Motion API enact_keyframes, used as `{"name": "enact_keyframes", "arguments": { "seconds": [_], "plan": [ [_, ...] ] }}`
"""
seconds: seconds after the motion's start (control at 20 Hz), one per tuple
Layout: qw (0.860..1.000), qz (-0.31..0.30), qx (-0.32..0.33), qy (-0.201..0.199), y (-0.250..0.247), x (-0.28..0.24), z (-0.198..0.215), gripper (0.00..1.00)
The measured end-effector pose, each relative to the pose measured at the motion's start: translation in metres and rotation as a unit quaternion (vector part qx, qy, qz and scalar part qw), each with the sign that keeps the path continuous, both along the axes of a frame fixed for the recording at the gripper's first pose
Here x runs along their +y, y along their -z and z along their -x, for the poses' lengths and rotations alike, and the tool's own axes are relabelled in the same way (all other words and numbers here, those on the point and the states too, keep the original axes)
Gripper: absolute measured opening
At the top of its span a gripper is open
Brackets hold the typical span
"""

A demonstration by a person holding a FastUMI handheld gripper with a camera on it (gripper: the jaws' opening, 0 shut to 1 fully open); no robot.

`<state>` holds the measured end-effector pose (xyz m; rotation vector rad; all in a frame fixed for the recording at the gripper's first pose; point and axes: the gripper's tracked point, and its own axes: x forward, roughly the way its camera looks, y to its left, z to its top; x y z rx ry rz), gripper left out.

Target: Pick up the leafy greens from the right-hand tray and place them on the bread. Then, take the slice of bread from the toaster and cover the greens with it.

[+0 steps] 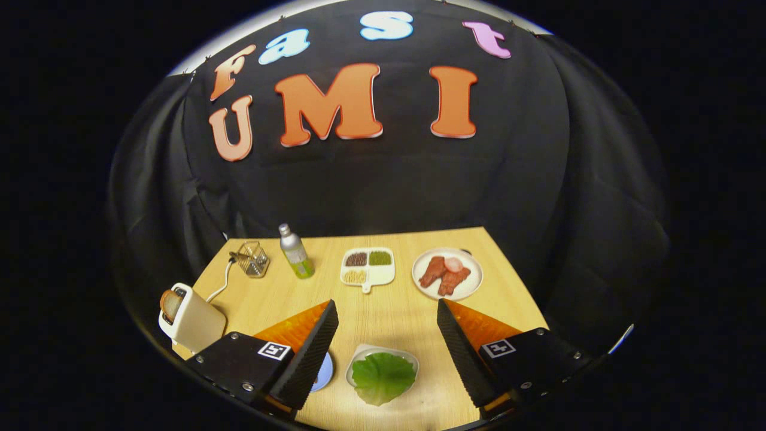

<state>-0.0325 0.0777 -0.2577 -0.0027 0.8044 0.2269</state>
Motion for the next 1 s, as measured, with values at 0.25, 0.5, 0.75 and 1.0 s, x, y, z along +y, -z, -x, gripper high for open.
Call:
{"name": "enact_keyframes", "arguments": {
  "seconds": [0.25, 0.5, 0.75, 1.0],
  "plan": [
    [0.990, 0.011, 0.141, -0.024, 0.077, 0.007, 0.037, 0.99],
    [0.972, 0.029, 0.233, -0.032, 0.135, 0.011, 0.063, 0.97],
    [0.951, 0.050, 0.303, -0.033, 0.180, 0.009, 0.083, 0.96],
    [0.933, 0.057, 0.353, -0.029, 0.215, 0.020, 0.097, 0.93]
  ]
}}
